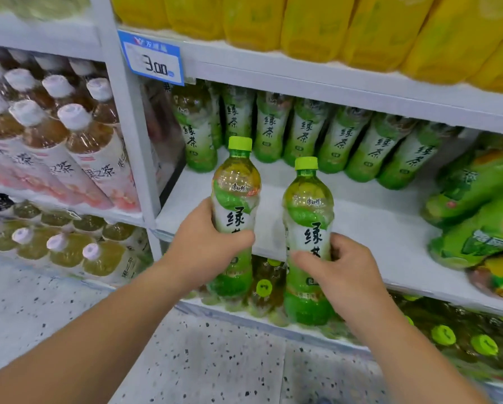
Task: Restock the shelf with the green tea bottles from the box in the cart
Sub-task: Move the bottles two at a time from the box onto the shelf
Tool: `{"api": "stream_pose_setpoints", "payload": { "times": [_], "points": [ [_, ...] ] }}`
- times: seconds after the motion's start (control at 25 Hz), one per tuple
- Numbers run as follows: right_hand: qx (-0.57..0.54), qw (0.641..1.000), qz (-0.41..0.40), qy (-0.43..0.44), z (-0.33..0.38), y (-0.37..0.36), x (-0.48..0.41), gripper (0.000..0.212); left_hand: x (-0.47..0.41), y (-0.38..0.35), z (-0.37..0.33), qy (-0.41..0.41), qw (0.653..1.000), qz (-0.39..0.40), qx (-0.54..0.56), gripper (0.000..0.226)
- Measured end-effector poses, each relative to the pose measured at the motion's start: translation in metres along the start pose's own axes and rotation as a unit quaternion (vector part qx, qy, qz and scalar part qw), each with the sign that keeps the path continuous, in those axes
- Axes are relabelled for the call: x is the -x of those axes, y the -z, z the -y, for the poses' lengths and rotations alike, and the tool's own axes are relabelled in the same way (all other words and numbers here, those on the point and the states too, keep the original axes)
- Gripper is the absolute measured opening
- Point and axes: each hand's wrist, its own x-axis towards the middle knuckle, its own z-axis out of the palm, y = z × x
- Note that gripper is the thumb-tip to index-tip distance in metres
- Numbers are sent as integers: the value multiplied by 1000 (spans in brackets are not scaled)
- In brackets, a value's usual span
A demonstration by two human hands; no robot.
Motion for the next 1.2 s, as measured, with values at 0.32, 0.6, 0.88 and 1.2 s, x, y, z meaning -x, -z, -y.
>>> {"api": "stream_pose_setpoints", "payload": {
  "times": [0.32, 0.6, 0.88, 1.2],
  "points": [
    [-38, 994, -72, 75, 24, -29, -57, 21, -72, 24, 0, -113, 993, -8, -14, 47],
    [-41, 986, -112, 119, 17, -51, -78, 49, -103, 27, 12, -183, 982, 24, 42, 57],
    [-4, 987, -89, 133, 10, -53, -77, 46, -105, 33, 31, -160, 986, 28, 40, 55],
    [77, 988, -59, 117, -17, -43, -63, 51, -95, 26, 62, -141, 986, -56, -68, 52]
  ]
}}
